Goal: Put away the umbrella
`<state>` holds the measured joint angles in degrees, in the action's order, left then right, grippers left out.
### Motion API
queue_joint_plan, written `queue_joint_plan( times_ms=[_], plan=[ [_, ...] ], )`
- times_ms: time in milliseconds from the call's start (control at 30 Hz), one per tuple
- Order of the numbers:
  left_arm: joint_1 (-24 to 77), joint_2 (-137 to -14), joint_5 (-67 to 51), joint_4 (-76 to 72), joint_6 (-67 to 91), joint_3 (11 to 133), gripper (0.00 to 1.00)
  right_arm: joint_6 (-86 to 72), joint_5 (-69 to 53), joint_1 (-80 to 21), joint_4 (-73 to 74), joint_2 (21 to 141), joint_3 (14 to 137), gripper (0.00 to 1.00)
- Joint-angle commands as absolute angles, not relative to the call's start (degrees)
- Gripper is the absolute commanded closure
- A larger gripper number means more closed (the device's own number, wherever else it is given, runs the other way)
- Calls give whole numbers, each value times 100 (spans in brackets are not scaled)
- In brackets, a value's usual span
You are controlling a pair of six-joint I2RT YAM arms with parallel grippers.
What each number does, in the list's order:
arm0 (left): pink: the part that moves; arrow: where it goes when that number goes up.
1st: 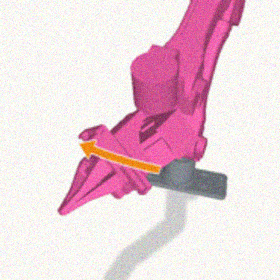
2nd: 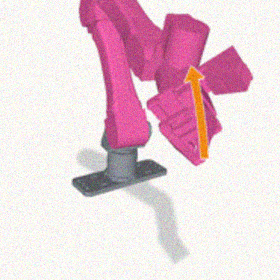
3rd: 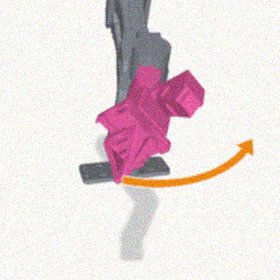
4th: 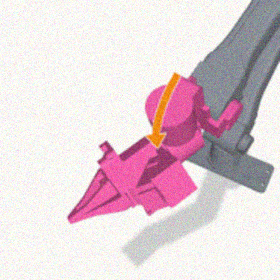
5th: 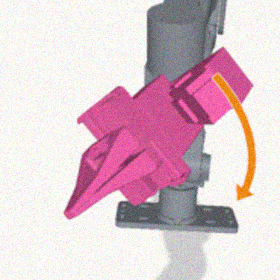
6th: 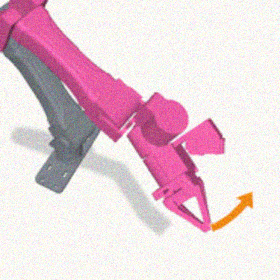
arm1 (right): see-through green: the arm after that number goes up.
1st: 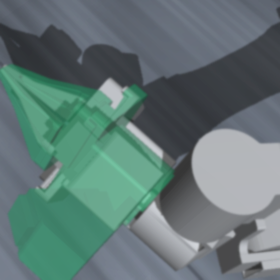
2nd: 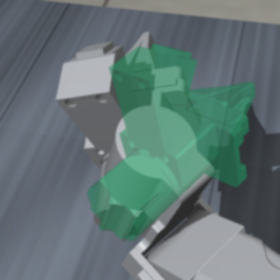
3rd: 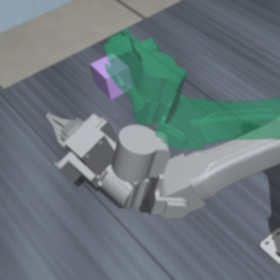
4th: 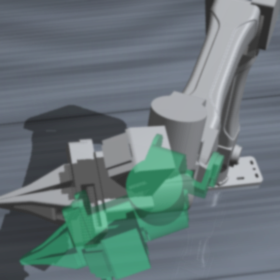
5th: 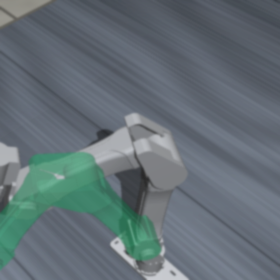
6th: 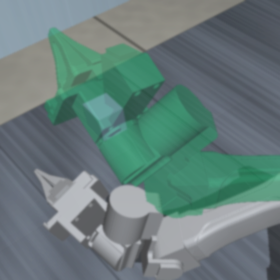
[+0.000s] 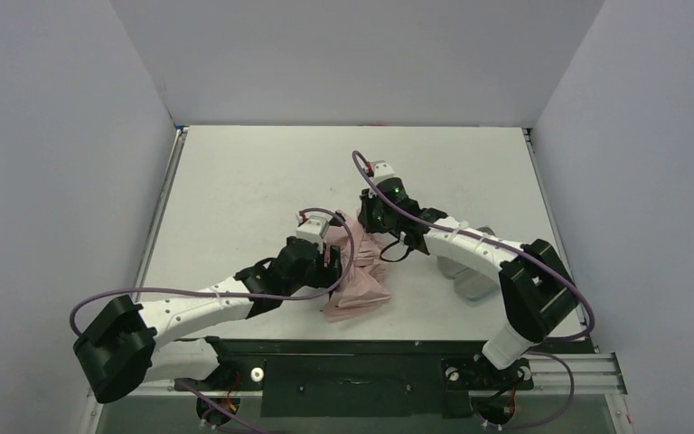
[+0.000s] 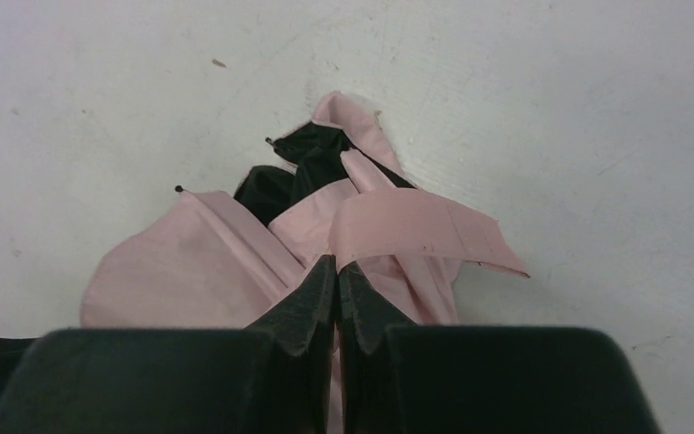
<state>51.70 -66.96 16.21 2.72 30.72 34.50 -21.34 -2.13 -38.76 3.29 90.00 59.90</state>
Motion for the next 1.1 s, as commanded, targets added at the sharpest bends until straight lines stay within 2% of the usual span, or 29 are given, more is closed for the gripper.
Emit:
queue_joint_plan(
  times_ms=[0,133,433,533,633,767,967,1067],
  plan=[
    [5159,-6998,1346,-457,3125,3209,29,-2042,-732,-3764,102,9251,5883,100],
    [5425,-6753,1028,-644,3338,2909,30,-2124,-870,-3769,78,9047,5413,100],
    [6937,-6344,1267,-1103,4272,2764,30,-2291,-1084,-3771,-141,7913,4630,100],
    [7128,-6065,1574,-560,4328,3002,30,-2199,-1090,-3773,-65,7776,4644,100],
    [7179,-5845,2112,763,4235,3440,24,-2151,-1155,-3773,-42,7628,4603,100],
    [7178,-5716,2593,1271,3881,3525,14,-2121,-1303,-3780,-191,7298,4429,100],
    [7159,-6048,3156,375,3049,3070,11,-2167,-1369,-3780,-205,6852,4210,100],
    [6842,-6122,2774,-569,2748,2807,11,-2200,-1394,-3781,-147,6679,4124,100]
  ],
)
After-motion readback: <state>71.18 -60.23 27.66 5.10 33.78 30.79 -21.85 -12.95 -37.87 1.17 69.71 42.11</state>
